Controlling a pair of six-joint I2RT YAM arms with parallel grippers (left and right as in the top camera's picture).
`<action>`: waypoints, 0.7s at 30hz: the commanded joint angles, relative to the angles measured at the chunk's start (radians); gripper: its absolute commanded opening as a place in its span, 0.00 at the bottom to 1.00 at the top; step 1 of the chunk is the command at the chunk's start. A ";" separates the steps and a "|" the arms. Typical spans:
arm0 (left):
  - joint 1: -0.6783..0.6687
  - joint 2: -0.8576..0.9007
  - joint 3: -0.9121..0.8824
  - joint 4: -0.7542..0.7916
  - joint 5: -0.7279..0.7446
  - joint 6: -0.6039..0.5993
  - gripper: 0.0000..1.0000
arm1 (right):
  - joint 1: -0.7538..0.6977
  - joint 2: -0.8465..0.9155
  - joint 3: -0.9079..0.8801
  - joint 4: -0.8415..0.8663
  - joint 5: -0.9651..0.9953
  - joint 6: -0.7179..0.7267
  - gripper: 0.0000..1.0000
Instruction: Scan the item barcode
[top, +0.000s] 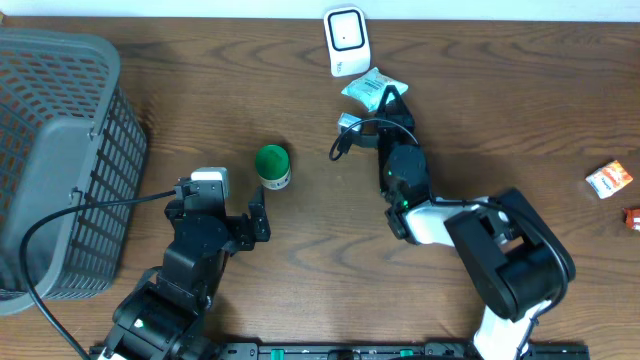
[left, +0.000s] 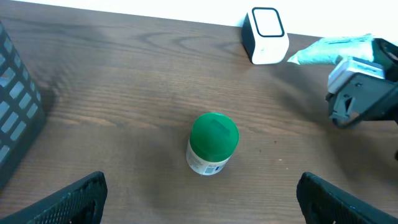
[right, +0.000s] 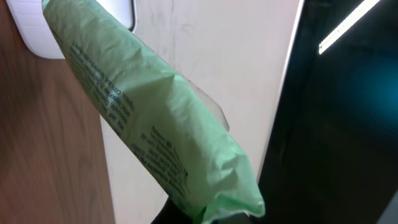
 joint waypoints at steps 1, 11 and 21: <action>0.003 -0.001 0.002 0.004 -0.014 0.013 0.98 | -0.027 0.039 0.090 0.014 -0.092 -0.022 0.02; 0.003 -0.001 0.002 0.004 -0.014 0.013 0.98 | -0.061 0.160 0.291 -0.006 -0.192 -0.076 0.02; 0.003 -0.001 0.002 0.004 -0.014 0.013 0.98 | -0.087 0.296 0.425 -0.009 -0.241 -0.175 0.02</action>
